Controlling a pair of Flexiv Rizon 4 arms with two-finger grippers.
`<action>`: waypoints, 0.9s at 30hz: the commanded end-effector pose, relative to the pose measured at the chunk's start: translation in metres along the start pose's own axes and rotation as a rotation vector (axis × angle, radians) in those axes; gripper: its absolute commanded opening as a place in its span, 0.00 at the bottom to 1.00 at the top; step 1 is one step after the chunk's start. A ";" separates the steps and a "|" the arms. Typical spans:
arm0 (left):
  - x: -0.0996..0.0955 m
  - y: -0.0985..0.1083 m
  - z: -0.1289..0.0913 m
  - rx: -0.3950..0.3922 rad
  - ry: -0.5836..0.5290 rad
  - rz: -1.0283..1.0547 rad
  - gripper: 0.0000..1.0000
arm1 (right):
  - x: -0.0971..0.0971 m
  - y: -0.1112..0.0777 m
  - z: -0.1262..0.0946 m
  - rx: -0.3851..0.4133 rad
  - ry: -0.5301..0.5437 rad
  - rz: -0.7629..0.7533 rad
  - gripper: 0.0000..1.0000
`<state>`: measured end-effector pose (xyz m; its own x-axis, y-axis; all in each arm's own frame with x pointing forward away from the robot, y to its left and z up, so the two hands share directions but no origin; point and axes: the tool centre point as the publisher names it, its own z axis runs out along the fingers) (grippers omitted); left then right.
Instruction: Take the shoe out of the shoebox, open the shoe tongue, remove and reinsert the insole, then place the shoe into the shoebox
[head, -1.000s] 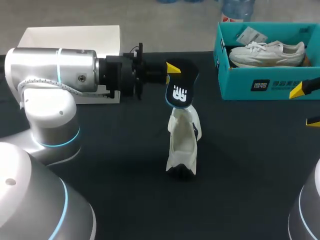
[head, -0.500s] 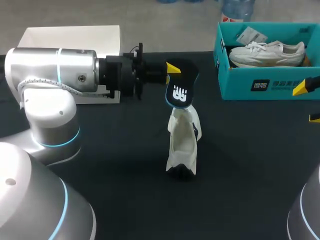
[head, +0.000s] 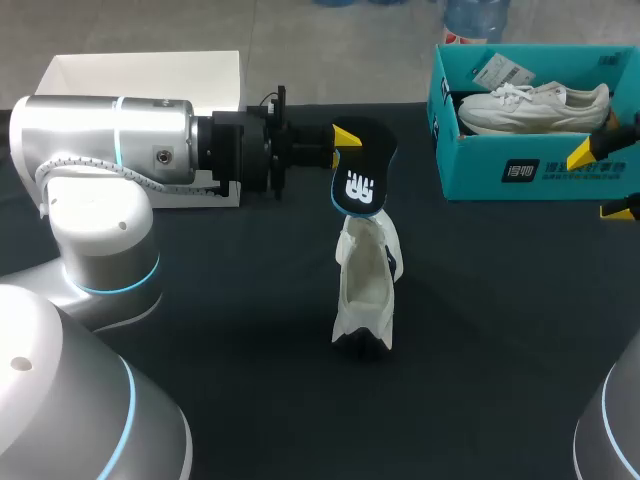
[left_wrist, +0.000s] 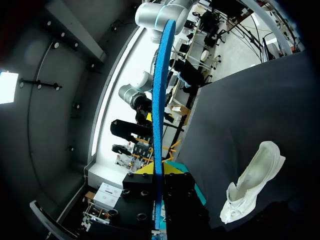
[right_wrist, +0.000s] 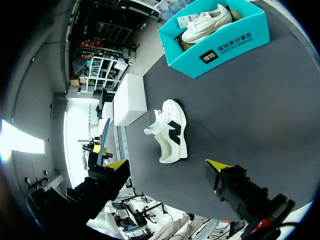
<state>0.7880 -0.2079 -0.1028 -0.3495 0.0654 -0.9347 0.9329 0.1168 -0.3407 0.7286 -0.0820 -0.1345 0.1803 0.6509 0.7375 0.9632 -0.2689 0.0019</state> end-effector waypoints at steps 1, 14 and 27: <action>0.000 0.000 0.001 -0.002 0.002 0.000 0.00 | 0.002 0.003 0.000 0.009 -0.005 0.001 1.00; 0.007 -0.035 -0.013 0.054 0.033 -0.189 0.00 | 0.002 0.003 0.000 0.009 -0.005 0.001 1.00; 0.020 -0.042 -0.016 0.134 0.075 -0.338 0.00 | 0.002 0.003 0.000 0.009 -0.005 0.001 1.00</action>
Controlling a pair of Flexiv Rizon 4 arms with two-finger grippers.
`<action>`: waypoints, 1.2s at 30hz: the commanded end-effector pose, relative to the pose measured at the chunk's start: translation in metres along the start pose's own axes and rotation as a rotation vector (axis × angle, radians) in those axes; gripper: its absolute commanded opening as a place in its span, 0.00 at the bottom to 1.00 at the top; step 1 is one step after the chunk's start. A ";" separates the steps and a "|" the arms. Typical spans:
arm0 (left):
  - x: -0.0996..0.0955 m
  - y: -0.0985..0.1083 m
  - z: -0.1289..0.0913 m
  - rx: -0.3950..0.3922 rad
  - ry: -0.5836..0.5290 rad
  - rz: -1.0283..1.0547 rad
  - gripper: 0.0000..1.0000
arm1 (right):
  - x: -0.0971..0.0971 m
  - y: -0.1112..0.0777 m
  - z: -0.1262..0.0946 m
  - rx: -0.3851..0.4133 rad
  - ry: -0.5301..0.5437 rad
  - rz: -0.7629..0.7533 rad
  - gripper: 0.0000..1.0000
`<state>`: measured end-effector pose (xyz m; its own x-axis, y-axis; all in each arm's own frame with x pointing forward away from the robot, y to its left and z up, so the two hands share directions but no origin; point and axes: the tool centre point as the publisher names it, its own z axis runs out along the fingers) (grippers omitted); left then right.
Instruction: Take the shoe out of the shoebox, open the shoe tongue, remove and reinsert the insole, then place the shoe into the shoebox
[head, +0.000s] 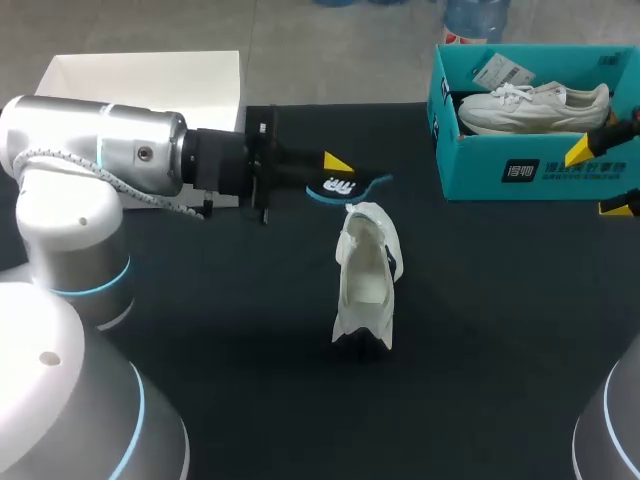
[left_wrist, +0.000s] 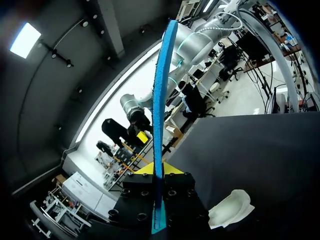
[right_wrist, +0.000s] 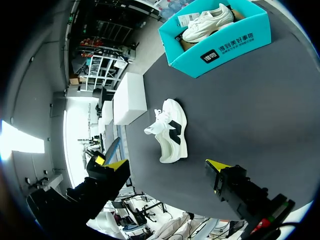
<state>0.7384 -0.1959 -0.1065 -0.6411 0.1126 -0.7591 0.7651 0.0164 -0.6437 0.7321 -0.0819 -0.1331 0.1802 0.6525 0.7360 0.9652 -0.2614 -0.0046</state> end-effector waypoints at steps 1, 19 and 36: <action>-0.002 0.001 -0.001 0.002 0.006 0.000 0.00 | 0.000 0.000 0.000 -0.001 -0.002 0.001 1.00; 0.031 0.003 0.001 0.046 0.053 -0.156 0.00 | 0.000 0.000 0.000 -0.001 -0.002 0.001 1.00; 0.105 0.036 0.006 0.064 0.069 -0.172 0.00 | 0.000 0.000 0.000 -0.001 -0.002 0.001 1.00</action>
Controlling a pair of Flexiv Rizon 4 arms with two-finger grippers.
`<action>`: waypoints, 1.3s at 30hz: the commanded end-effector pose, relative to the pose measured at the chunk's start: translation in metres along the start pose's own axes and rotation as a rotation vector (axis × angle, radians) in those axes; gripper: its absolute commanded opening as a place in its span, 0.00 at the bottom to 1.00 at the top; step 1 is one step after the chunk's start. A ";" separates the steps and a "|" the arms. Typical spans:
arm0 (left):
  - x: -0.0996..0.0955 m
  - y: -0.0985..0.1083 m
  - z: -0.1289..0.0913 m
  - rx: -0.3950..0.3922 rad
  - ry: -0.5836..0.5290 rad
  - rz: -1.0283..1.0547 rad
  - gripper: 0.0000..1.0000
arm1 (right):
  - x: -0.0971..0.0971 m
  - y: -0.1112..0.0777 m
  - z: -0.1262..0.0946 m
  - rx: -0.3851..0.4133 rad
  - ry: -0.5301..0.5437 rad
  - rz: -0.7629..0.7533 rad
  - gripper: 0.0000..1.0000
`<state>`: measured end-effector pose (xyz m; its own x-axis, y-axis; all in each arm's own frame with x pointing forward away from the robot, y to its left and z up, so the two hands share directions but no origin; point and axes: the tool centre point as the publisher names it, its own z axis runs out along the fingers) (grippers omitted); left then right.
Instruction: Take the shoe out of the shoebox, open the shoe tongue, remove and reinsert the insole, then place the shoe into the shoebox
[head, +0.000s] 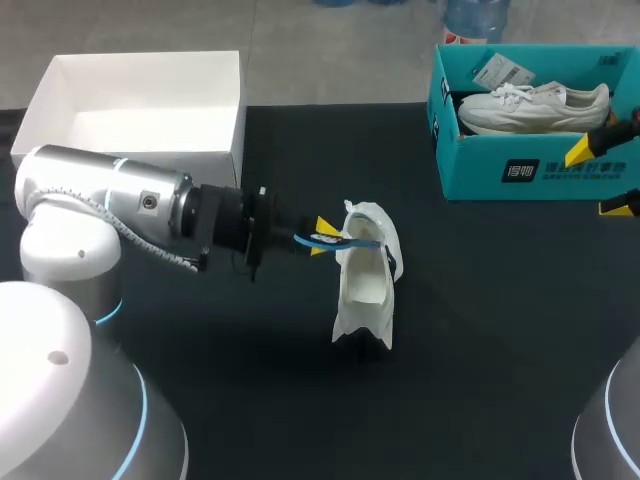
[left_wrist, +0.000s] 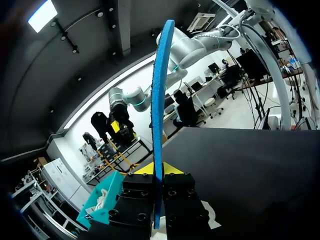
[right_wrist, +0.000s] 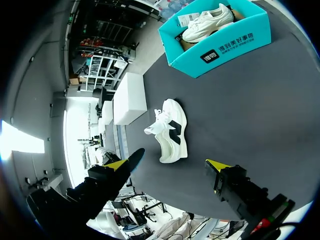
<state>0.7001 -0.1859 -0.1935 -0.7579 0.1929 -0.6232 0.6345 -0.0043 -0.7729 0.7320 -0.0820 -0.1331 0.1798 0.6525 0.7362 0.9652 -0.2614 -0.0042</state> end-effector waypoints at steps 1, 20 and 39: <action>0.013 0.016 0.006 0.018 -0.011 0.011 0.00 | 0.000 0.000 0.000 0.000 -0.003 0.002 1.00; 0.015 0.077 0.020 -0.008 -0.002 0.040 0.00 | 0.000 0.000 0.000 0.000 -0.003 0.002 1.00; 0.018 0.087 0.026 -0.017 -0.006 0.016 0.00 | 0.000 0.000 0.000 0.000 -0.003 0.002 1.00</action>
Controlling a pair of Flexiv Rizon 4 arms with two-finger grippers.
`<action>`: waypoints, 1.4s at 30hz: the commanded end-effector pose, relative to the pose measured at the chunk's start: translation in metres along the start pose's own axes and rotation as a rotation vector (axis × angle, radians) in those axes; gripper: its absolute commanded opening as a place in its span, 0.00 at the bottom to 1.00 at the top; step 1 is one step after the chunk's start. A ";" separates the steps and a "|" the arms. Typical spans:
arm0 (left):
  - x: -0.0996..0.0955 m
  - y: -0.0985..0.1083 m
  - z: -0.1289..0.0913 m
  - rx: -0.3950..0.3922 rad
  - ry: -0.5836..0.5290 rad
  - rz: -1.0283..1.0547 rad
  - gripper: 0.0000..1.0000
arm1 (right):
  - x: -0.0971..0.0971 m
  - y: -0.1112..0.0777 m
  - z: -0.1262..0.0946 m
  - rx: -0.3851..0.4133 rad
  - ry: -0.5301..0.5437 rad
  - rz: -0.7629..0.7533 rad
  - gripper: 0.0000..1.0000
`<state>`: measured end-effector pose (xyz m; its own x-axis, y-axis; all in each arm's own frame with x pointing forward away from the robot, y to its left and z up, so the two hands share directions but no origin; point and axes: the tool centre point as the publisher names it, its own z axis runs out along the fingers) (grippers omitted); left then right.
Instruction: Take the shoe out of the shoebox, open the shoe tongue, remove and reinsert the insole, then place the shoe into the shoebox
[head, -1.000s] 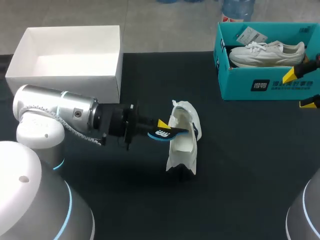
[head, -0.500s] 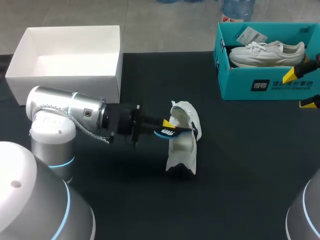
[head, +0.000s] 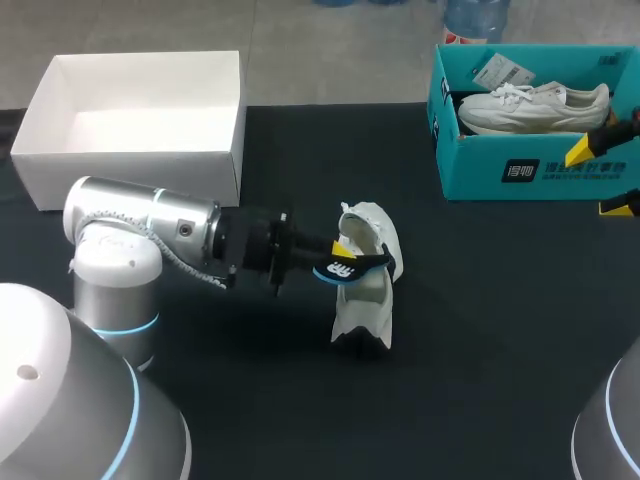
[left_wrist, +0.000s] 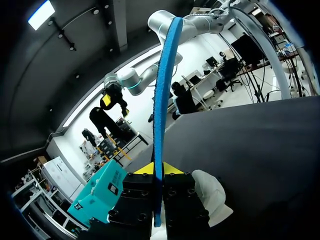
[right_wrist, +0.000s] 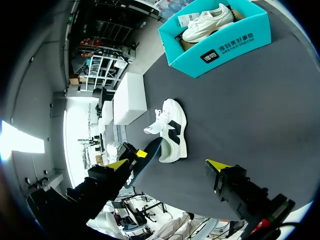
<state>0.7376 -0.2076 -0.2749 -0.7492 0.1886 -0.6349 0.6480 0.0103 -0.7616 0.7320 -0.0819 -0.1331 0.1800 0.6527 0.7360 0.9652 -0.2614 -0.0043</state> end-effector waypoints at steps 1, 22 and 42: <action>-0.002 -0.002 0.000 0.001 -0.002 0.002 0.00 | 0.000 0.000 0.000 -0.001 -0.002 0.002 1.00; -0.015 -0.042 -0.027 0.016 -0.002 0.085 0.00 | 0.000 0.000 0.000 -0.001 -0.002 0.002 1.00; 0.001 0.006 -0.001 -0.017 0.055 0.023 0.00 | 0.000 0.000 0.000 -0.001 -0.002 0.002 1.00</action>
<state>0.7360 -0.1995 -0.2760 -0.7258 0.2387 -0.6452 0.6686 0.0245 -0.7432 0.7320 -0.0818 -0.1334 0.1798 0.6525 0.7361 0.9652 -0.2615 -0.0040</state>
